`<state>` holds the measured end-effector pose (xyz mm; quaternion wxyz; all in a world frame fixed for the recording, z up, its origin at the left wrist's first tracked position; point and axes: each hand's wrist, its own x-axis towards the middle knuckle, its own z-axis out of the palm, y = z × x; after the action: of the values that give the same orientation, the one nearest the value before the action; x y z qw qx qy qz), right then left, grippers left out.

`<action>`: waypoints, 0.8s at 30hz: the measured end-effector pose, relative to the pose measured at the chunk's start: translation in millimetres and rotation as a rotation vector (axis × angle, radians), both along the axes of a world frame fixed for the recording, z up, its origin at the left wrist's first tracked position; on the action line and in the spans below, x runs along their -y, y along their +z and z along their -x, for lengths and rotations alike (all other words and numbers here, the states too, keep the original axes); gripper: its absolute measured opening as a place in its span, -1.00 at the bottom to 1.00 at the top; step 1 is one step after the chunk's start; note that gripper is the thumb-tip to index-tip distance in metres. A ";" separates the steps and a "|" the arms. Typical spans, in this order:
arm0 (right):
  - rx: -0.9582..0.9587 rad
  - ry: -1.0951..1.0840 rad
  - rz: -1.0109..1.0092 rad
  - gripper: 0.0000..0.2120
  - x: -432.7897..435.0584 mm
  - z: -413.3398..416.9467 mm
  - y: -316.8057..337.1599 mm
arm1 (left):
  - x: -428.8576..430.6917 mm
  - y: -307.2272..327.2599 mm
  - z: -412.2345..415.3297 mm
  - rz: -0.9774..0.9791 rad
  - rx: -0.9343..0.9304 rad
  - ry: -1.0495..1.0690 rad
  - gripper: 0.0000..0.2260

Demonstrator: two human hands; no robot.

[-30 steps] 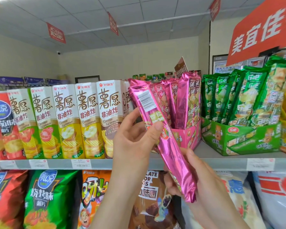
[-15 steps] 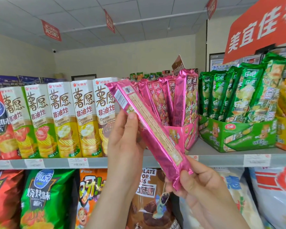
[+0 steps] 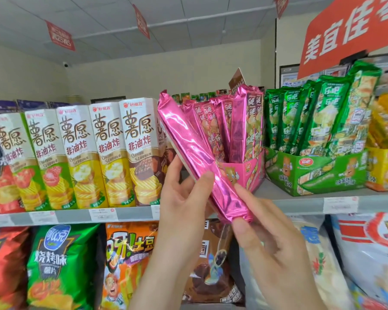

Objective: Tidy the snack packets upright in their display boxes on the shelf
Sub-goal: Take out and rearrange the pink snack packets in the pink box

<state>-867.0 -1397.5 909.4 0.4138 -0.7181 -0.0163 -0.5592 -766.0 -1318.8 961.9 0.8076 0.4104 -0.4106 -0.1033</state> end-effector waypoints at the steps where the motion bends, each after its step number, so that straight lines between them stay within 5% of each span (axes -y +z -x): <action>1: 0.007 0.087 -0.112 -0.56 -2.0 0.4 0.3 | 0.9 -0.9 -0.7 0.011 -0.004 -0.013 -0.53; 8: -0.030 0.474 -0.595 -0.37 6.2 0.1 -2.5 | 4.8 -2.4 -3.3 0.068 -0.087 -0.053 -0.68; 16: -0.014 0.369 -0.465 -0.49 6.5 3.6 -4.9 | 6.8 -2.5 3.4 0.045 -0.214 -0.163 -0.65; 24: 0.172 -0.134 -0.150 -0.68 2.8 2.7 -17.6 | 6.5 -1.6 3.5 -0.037 0.111 0.187 -0.59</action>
<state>-869.7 -1400.4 891.8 0.4252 -0.6339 0.0381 -0.6449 -769.5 -1325.3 960.3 0.7821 0.4668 -0.4127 -0.0123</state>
